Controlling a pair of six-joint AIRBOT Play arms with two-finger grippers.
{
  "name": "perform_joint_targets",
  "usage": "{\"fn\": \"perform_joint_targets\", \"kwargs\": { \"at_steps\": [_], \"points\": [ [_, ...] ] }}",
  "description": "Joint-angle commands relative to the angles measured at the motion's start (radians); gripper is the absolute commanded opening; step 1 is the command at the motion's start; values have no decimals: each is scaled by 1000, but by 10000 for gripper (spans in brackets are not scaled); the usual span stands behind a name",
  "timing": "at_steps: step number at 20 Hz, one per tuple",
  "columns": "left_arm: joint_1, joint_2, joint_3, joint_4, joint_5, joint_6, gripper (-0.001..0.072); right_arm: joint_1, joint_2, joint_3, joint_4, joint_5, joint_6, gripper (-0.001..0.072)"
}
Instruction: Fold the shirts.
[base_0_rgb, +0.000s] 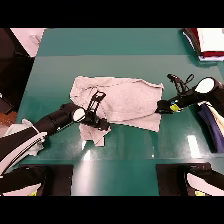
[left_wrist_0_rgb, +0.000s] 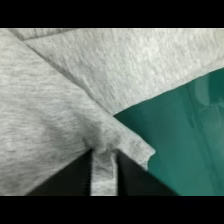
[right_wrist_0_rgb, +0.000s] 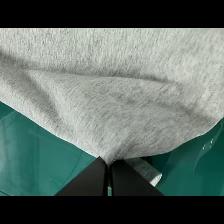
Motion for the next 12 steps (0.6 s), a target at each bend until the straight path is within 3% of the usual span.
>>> {"fn": "perform_joint_targets", "kwargs": {
  "at_steps": [1,4,5,9,12],
  "points": [
    [-3,-7,4,17,-5,-18,114,1,0,1,0,3,0,12],
    [-3,-10,3,17,-8,-17,113,1,0,1,0,3,0,12],
    [-3,-17,3,17,-7,-10,20,1,0,1,0,3,0,12],
    [3,14,37,53,-8,-10,20,1,1,1,0,3,0,13],
    [79,155,76,100,-60,29,19,-15,26,2,-4,29,0,12]
  ]
}}
